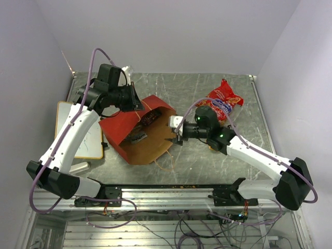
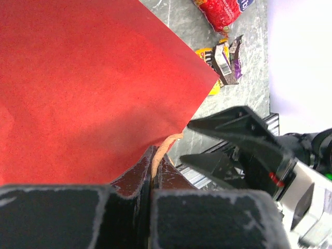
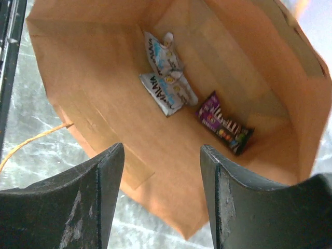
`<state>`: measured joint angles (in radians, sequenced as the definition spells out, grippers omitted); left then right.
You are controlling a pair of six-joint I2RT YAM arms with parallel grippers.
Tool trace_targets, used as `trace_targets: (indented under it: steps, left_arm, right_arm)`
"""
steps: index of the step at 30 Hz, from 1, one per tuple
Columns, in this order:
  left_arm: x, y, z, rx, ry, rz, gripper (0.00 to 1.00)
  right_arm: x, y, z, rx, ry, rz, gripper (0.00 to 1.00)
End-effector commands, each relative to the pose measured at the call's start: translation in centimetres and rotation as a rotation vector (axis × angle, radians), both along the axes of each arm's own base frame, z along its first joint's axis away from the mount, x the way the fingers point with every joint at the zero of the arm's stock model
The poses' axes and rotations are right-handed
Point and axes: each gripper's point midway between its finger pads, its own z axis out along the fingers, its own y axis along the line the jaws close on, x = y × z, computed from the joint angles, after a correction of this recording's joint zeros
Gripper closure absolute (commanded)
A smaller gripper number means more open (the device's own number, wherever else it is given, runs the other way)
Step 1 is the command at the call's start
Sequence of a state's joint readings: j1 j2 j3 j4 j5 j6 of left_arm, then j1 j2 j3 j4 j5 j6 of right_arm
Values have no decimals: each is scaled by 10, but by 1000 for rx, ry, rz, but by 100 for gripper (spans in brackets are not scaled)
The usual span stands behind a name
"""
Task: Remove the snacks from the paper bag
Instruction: Take out the snack from the paper bag.
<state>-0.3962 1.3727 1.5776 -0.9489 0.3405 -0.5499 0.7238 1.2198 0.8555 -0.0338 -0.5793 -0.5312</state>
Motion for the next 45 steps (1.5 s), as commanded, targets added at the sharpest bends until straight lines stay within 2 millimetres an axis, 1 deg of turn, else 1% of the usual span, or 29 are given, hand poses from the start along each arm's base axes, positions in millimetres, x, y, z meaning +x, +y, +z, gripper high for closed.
trace_targets:
  steps: [1, 3, 5, 8, 11, 12, 14, 16, 19, 23, 27, 28, 29, 30, 33, 36, 38, 42, 45]
  left_arm:
    - [8, 3, 12, 3, -43, 11, 93]
    - [9, 4, 12, 12, -49, 17, 93]
    - [10, 4, 14, 15, -44, 17, 93]
    - [10, 0, 15, -2, -43, 0, 93]
    - [10, -1, 14, 1, -45, -14, 93]
    - [9, -2, 15, -2, -48, -22, 93]
    - [8, -2, 17, -6, -56, -34, 93]
    - [5, -2, 20, -8, -66, -44, 93]
    - [1, 0, 19, 13, -67, -65, 93]
    - [-2, 0, 18, 33, -63, -113, 93]
    - [-4, -1, 20, 38, -69, -144, 93]
    - [-4, -2, 21, 36, -71, -147, 93]
    - [-5, -3, 22, 29, -73, -153, 93]
    - [-5, -4, 23, 23, -73, -156, 93]
    - [-6, -7, 24, 5, -68, -162, 93]
    - [-7, -10, 24, -11, -63, -176, 93]
    - [-8, -10, 23, -12, -59, -184, 93]
    - [-9, -9, 20, 2, -51, -187, 93]
    - [-9, -7, 20, 13, -54, -182, 93]
  right_arm:
    - [2, 22, -3, -74, -274, 122, 40]
    - [8, 31, -17, -136, -334, 158, 40]
    - [17, 41, -27, -202, -417, 184, 41]
    - [37, 57, -36, -263, -520, 188, 41]
    - [59, 66, -51, -315, -587, 166, 42]
    - [65, 67, -58, -334, -602, 158, 41]
    - [78, 77, -61, -348, -629, 151, 41]
    - [89, 84, -71, -379, -630, 154, 42]
    - [103, 88, -93, -445, -644, 155, 43]
    - [123, 98, -109, -490, -655, 129, 43]
    - [140, 103, -122, -558, -663, 120, 43]
    - [145, 104, -119, -565, -673, 102, 43]
    - [150, 104, -132, -598, -662, 95, 42]
    - [156, 105, -133, -616, -666, 80, 42]
    - [171, 102, -140, -673, -673, 31, 42]
    - [181, 101, -148, -712, -671, -4, 42]
    - [185, 99, -158, -744, -664, -10, 43]
    - [191, 102, -166, -748, -651, -45, 43]
    - [195, 101, -176, -769, -633, -60, 49]
